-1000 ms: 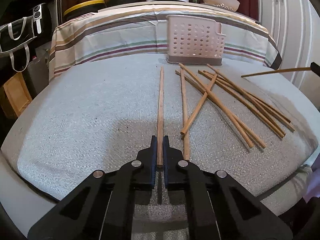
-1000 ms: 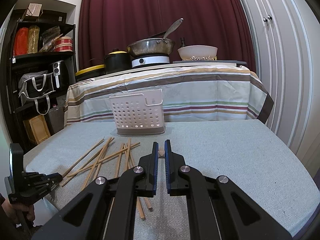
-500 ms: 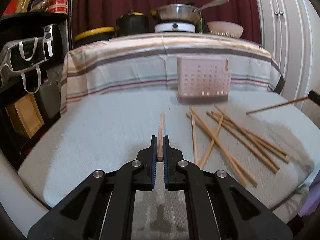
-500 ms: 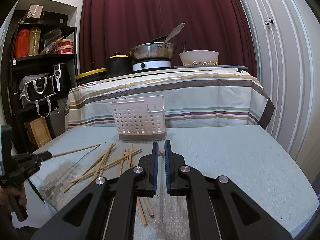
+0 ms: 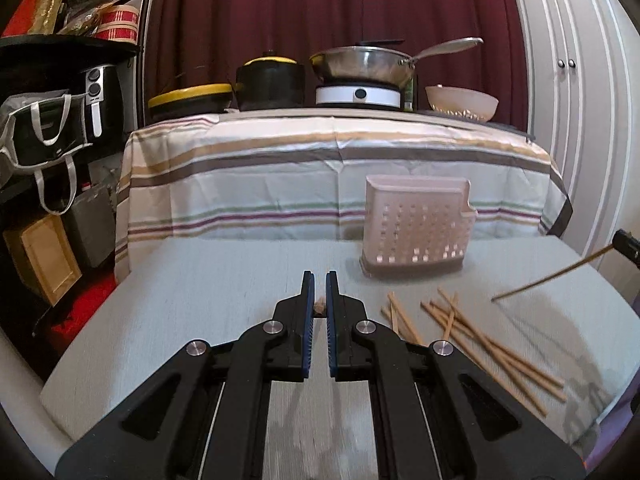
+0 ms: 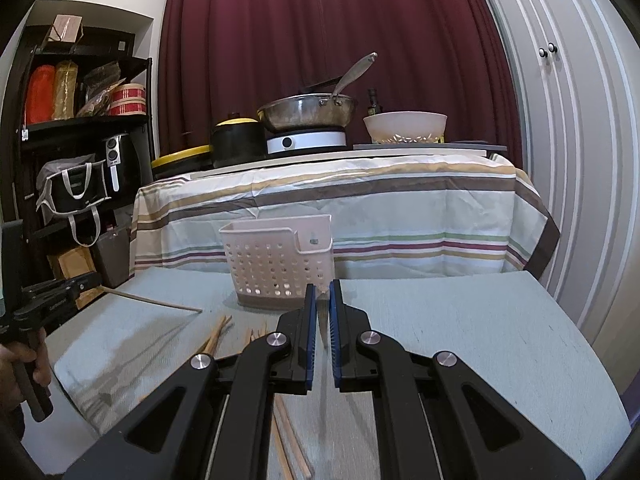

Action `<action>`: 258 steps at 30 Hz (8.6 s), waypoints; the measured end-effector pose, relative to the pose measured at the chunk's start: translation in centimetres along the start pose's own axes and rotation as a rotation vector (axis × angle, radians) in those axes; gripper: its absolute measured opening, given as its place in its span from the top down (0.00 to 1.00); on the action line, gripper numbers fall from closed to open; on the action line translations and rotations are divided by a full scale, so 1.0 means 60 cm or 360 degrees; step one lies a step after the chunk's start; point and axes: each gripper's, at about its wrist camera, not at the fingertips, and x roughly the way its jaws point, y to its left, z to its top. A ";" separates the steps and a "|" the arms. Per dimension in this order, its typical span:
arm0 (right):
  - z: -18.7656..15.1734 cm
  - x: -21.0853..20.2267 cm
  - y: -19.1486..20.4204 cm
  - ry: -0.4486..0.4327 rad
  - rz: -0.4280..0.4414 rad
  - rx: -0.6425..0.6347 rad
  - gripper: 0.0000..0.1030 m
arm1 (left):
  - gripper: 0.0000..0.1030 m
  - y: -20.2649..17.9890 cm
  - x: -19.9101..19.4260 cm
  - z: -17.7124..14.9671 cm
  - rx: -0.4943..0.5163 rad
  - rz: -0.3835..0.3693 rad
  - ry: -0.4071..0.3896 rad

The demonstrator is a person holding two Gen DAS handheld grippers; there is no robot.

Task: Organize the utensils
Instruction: 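Lower the chopstick into the pink caddy and open the left tool, then move the left tool back to the chopsticks and grasp another one, then lift the chopstick with the left tool and carry it to the caddy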

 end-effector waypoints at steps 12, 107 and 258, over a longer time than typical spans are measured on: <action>0.044 0.048 -0.003 -0.0046 0.0008 -0.0020 0.93 | 0.94 -0.006 0.055 0.096 0.0080 -0.0019 -0.0149; -0.037 0.079 0.026 0.0156 0.0110 0.0030 0.56 | 0.35 -0.061 0.076 0.005 0.0115 -0.0154 0.0067; -0.123 0.022 0.065 0.0335 0.0163 -0.0017 0.93 | 0.94 -0.080 -0.036 -0.091 -0.0006 -0.0158 0.0035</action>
